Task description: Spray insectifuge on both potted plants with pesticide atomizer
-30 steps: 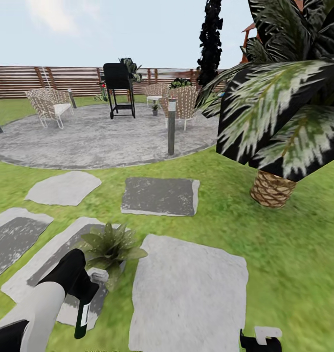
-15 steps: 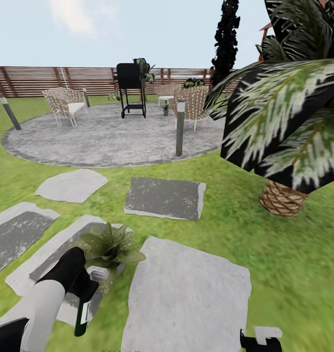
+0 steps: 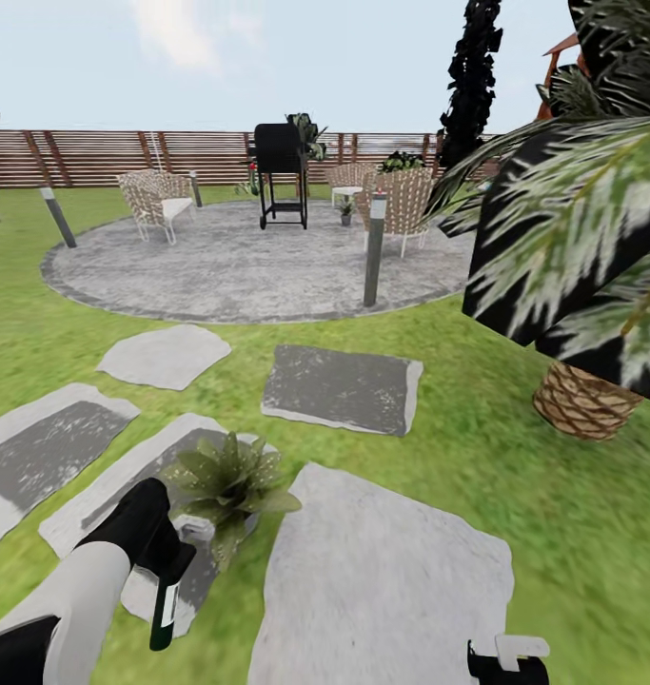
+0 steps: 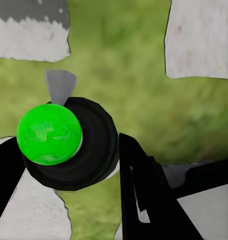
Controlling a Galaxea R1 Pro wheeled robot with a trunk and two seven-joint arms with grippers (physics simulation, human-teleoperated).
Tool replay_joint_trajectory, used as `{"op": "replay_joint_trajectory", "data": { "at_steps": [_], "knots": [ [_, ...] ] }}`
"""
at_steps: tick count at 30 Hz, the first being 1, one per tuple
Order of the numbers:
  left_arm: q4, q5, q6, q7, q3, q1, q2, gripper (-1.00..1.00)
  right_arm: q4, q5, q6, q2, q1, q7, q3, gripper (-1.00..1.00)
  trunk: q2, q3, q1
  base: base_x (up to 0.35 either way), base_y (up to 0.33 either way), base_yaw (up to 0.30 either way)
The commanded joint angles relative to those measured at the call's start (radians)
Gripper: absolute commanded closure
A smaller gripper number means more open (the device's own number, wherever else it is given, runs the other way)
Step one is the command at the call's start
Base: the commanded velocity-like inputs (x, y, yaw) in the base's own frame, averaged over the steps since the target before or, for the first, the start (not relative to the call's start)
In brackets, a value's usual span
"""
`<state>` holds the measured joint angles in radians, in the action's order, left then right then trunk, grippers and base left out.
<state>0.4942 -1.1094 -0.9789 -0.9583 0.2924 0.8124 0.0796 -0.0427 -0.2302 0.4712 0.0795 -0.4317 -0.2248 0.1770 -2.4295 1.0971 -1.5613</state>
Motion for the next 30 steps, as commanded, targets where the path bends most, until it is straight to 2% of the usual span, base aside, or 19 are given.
{"op": "replay_joint_trajectory", "data": {
  "at_steps": [1,5,12,17,19,22,23,24,26,28,30],
  "knots": [
    [0.001,-0.012,-0.002,-0.010,0.005,0.001,-0.002,1.00,0.001,-0.011,0.003,0.000,-0.001,-0.004,0.007,-1.00,0.000,0.001,0.000,0.296,-0.032,0.002],
    [0.000,-0.012,-0.002,-0.010,0.003,0.001,-0.003,1.00,0.001,-0.011,0.003,0.000,-0.001,-0.004,0.007,-1.00,0.000,0.001,0.000,0.291,-0.151,0.093],
    [0.000,-0.013,-0.001,-0.010,0.004,-0.004,-0.003,1.00,0.001,-0.011,0.003,-0.001,0.000,-0.004,0.007,-1.00,0.000,0.001,0.000,0.220,-0.236,0.261],
    [0.001,-0.013,-0.005,-0.010,0.001,0.000,-0.002,1.00,0.001,-0.011,0.003,-0.001,-0.001,-0.004,0.007,-1.00,0.000,0.001,0.000,0.024,-0.027,0.278],
    [0.000,-0.015,-0.006,-0.018,0.000,0.023,0.001,1.00,0.001,-0.011,0.003,-0.001,-0.001,-0.004,0.007,-1.00,0.000,0.001,0.000,0.002,-0.002,0.150],
    [-0.001,-0.021,-0.003,-0.081,-0.002,0.076,0.013,1.00,0.001,-0.011,0.003,0.001,-0.001,-0.002,0.007,-1.00,0.000,0.001,0.000,0.000,0.000,0.034],
    [-0.002,-0.044,-0.002,-0.143,-0.006,0.104,0.016,1.00,0.002,-0.012,0.003,0.004,-0.001,-0.001,0.007,-1.00,0.000,0.001,0.000,0.000,0.000,0.004],
    [-0.003,-0.063,-0.002,-0.160,-0.015,0.115,0.015,1.00,0.003,-0.012,0.003,0.006,-0.001,-0.001,0.007,-1.00,0.000,0.001,0.000,0.000,0.000,0.002],
    [-0.010,-0.099,-0.003,-0.202,-0.044,0.126,0.012,1.00,0.003,-0.012,0.003,0.007,0.000,-0.001,0.007,-1.00,0.000,0.001,0.000,0.000,0.000,0.000],
    [-0.009,-0.111,-0.002,-0.253,-0.066,0.129,0.016,1.00,0.003,-0.012,0.003,0.008,0.000,-0.001,0.007,-1.00,0.000,0.001,0.000,0.000,0.000,0.000],
    [-0.004,-0.126,-0.001,-0.284,-0.074,0.130,0.021,1.00,0.002,-0.012,0.003,0.008,0.000,-0.001,0.007,-1.00,0.000,0.001,0.000,0.000,0.000,0.000]
  ]
}}
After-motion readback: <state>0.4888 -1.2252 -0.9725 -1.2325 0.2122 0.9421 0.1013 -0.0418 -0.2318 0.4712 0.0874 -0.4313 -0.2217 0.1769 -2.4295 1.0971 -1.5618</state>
